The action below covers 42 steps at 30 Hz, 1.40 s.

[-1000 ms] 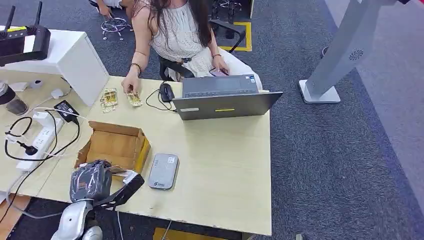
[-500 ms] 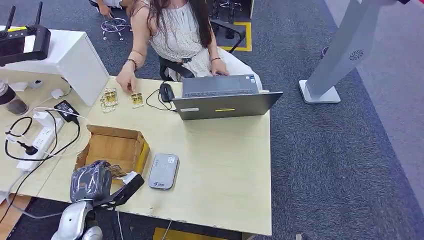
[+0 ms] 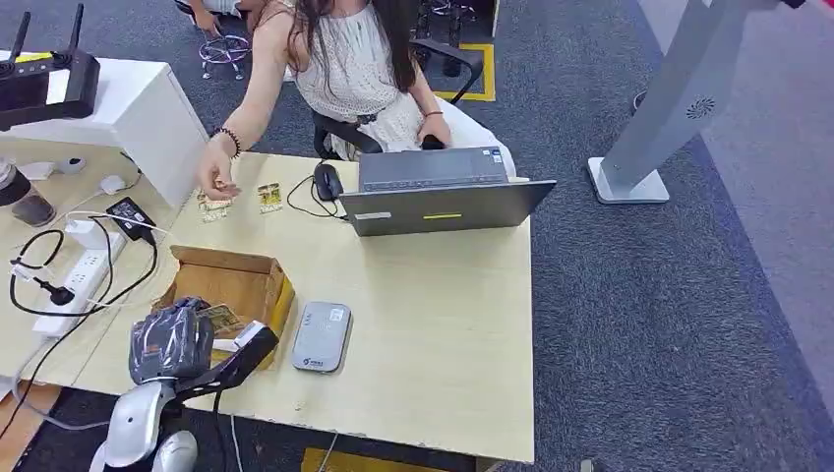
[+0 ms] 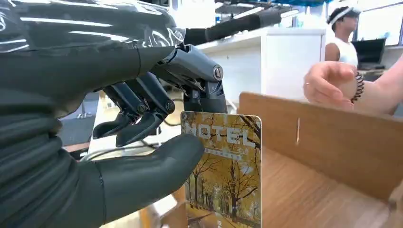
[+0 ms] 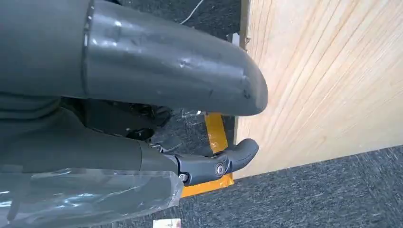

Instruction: Pass the card to the sensor for recognition and then transmit it.

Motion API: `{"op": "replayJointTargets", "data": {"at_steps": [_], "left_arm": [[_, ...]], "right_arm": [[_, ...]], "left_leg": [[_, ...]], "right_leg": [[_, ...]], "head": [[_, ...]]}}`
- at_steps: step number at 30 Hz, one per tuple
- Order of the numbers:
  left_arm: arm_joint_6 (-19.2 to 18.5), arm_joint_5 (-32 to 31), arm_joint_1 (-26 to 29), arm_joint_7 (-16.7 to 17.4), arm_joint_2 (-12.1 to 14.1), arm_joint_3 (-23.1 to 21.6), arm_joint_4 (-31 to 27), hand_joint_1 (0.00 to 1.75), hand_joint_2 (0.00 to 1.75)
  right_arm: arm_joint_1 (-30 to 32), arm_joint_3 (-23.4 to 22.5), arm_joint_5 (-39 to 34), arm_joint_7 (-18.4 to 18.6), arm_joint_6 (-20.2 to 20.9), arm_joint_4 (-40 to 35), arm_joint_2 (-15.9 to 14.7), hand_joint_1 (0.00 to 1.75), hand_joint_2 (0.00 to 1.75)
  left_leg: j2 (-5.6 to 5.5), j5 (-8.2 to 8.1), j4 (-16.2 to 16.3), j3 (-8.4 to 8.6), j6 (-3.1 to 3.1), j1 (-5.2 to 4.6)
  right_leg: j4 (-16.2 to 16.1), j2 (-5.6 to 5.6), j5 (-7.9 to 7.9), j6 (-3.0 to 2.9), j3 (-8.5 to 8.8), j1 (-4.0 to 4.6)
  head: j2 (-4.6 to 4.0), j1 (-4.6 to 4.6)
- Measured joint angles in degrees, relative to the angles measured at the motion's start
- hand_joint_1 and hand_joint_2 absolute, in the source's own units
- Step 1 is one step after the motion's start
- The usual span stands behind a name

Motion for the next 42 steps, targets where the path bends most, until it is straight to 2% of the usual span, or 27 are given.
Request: {"op": "replayJointTargets", "data": {"at_steps": [3, 9, 13, 19, 24, 29, 36, 37, 42], "left_arm": [[0.0, -0.2, -1.6, 0.0, 0.1, 0.0, -0.3, 1.75, 1.75], [-0.4, -0.3, -8.7, 0.0, 0.5, -0.3, -0.3, 1.75, 1.75], [-0.3, -1.1, -13.6, 1.7, 1.0, -1.1, 0.2, 1.75, 1.75], [-1.0, -2.7, -26.0, 4.4, 1.9, -1.3, 7.0, 1.75, 1.75], [-1.8, -3.2, -33.9, 5.6, 2.6, -1.8, 13.4, 1.75, 1.75], [-2.2, -3.2, -37.1, 6.0, 2.9, -2.0, 17.1, 1.75, 1.75], [-2.2, -2.6, -37.6, 6.0, 3.3, -2.1, 19.7, 1.75, 1.75], [-2.1, -2.4, -37.5, 6.0, 3.4, -2.1, 19.9, 0.00, 1.75], [1.7, -1.1, -37.1, 4.8, 3.9, -2.0, 21.0, 0.00, 1.75]], "right_arm": [[-0.1, 0.0, 0.2, 0.0, 0.0, 0.0, 0.0, 0.00, 0.00], [-0.5, 0.0, 0.6, 0.2, 0.0, 0.0, 0.0, 0.00, 0.00], [-0.7, 0.0, 1.1, 0.4, 0.0, 0.0, 0.0, 0.00, 0.00], [-1.7, 0.4, 1.8, 1.2, 0.0, 0.2, 0.0, 0.00, 0.00], [-2.2, 0.7, 1.7, 1.3, 0.0, 0.4, 0.1, 0.00, 0.00], [-2.3, 0.7, 1.5, 1.3, 0.0, 0.5, 0.1, 0.00, 0.00], [-2.3, 0.7, 1.4, 1.3, 0.0, 0.7, 0.1, 0.00, 0.00], [-2.3, 0.7, 1.4, 1.4, 0.0, 0.7, 0.1, 0.00, 0.00], [-2.3, 0.8, 1.2, 1.4, 0.2, 0.8, 0.1, 0.00, 0.00]], "left_leg": [[-0.02, 0.02, 0.0, 0.00, 0.01, 0.00], [-0.04, 0.07, 0.0, 0.00, 0.01, 0.00], [-0.07, 0.11, 0.0, -0.01, 0.01, 0.00], [-0.07, 0.22, 0.0, 0.00, -0.03, 0.01], [-0.06, 0.23, 0.0, -0.01, -0.02, 0.01], [-0.05, 0.22, 0.0, -0.01, -0.02, 0.01], [-0.02, 0.22, 0.0, -0.02, -0.03, 0.01], [-0.02, 0.22, 0.0, -0.03, -0.03, 0.01], [-0.02, 0.22, 0.0, -0.04, -0.03, 0.01]], "right_leg": [[0.0, -0.03, 0.00, 0.00, -0.01, 0.00], [0.0, -0.04, 0.05, -0.03, 0.01, 0.00], [0.0, -0.07, 0.07, -0.02, 0.00, 0.00], [0.0, -0.06, 0.14, -0.06, 0.00, 0.01], [0.1, -0.04, 0.17, -0.04, 0.00, 0.00], [0.0, -0.01, 0.16, -0.03, -0.01, 0.00], [0.0, 0.01, 0.16, -0.03, -0.04, 0.00], [0.0, 0.01, 0.16, -0.03, -0.04, 0.01], [0.1, 0.00, 0.16, -0.03, -0.03, 0.00]], "head": [[0.00, 0.00], [0.00, 0.00], [0.00, 0.00], [0.00, 0.00], [0.00, 0.00], [0.00, -0.02], [0.00, -0.02], [0.00, 0.02], [0.00, 0.00]]}}
